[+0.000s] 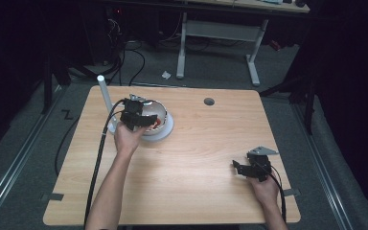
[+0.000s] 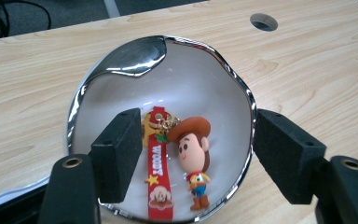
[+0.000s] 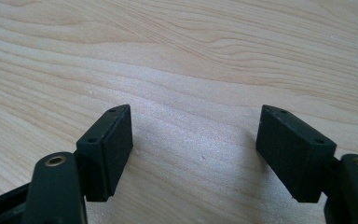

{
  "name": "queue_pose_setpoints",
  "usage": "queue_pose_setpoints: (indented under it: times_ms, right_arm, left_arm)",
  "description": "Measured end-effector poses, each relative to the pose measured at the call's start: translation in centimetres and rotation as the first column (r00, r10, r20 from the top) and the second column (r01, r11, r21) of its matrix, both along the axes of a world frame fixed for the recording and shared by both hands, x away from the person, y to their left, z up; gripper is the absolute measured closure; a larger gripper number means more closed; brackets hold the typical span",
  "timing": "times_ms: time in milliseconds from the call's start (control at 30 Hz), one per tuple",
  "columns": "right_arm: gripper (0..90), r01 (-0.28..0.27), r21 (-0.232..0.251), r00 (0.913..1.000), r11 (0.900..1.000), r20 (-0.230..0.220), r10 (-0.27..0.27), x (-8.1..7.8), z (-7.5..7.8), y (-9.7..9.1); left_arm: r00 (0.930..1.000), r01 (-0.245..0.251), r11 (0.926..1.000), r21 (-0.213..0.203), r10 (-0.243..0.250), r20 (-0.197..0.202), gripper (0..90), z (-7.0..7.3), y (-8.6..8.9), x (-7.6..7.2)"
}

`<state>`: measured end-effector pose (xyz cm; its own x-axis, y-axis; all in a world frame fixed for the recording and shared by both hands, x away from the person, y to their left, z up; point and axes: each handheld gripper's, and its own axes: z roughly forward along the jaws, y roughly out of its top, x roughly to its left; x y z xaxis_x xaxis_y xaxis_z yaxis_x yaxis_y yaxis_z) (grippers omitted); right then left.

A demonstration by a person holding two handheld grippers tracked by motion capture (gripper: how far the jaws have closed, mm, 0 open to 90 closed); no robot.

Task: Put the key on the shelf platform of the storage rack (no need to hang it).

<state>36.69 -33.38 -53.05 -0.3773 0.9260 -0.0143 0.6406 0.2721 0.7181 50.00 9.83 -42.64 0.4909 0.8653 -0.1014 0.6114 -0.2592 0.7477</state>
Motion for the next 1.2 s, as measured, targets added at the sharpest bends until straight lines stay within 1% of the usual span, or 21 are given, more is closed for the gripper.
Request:
queue_pose_setpoints:
  times_ms: [67,100,333,533,567,633,700,733,1000,1133,1200]
  right_arm:
    - [27.1,0.000,0.000,1.0000,1.0000,0.000,0.000,0.0,0.0,0.0]
    - [27.1,-0.001,-0.001,1.0000,1.0000,0.001,0.001,0.0,0.0,0.0]
    - [27.1,-0.002,-0.001,1.0000,1.0000,0.001,0.002,0.0,0.0,0.0]
    - [27.1,0.000,0.000,1.0000,1.0000,0.000,0.000,0.0,0.0,0.0]
    - [27.1,-0.002,-0.001,1.0000,1.0000,0.001,0.002,0.0,0.0,0.0]
    - [27.0,-0.001,0.000,1.0000,1.0000,0.000,0.001,0.0,0.0,0.0]
    - [27.0,0.000,0.001,1.0000,1.0000,0.000,0.000,0.0,0.0,0.0]
    - [27.0,0.000,0.000,1.0000,1.0000,0.000,0.000,0.0,0.0,0.0]
    - [27.0,0.000,0.000,1.0000,1.0000,0.000,0.000,0.0,0.0,0.0]
    - [27.0,0.000,-0.001,1.0000,1.0000,0.000,0.000,0.0,0.0,0.0]
    - [27.0,0.000,-0.001,1.0000,1.0000,0.000,0.000,0.0,0.0,0.0]
  left_arm:
    - [0.9999,0.007,1.0000,0.000,-0.007,0.012,31.5,0.4,0.2,-0.3]
    - [0.9996,0.012,0.9999,-0.008,-0.012,0.027,31.3,0.8,0.3,-0.7]
    - [0.9986,0.028,0.9995,-0.016,-0.028,0.046,30.6,1.8,0.6,-1.7]
    - [0.9975,0.036,0.9991,-0.024,-0.034,0.062,30.5,2.3,0.8,-2.5]
    - [0.9973,0.036,0.9988,-0.032,-0.034,0.065,30.5,2.3,0.9,-2.7]
    - [0.9972,0.029,0.9986,-0.045,-0.025,0.070,30.6,2.3,1.5,-3.3]
    - [0.9972,0.023,0.9984,-0.052,-0.019,0.072,30.6,2.3,1.8,-3.5]
    - [0.9969,0.018,0.9981,-0.058,-0.014,0.078,30.7,2.3,2.1,-3.9]
    - [0.9954,0.014,0.9979,-0.063,-0.008,0.096,30.8,2.7,3.1,-5.1]
    - [0.9933,0.013,0.9969,-0.078,-0.004,0.115,30.8,3.1,3.6,-5.9]
    - [0.9932,0.014,0.9968,-0.079,-0.005,0.117,30.8,3.1,3.7,-6.1]
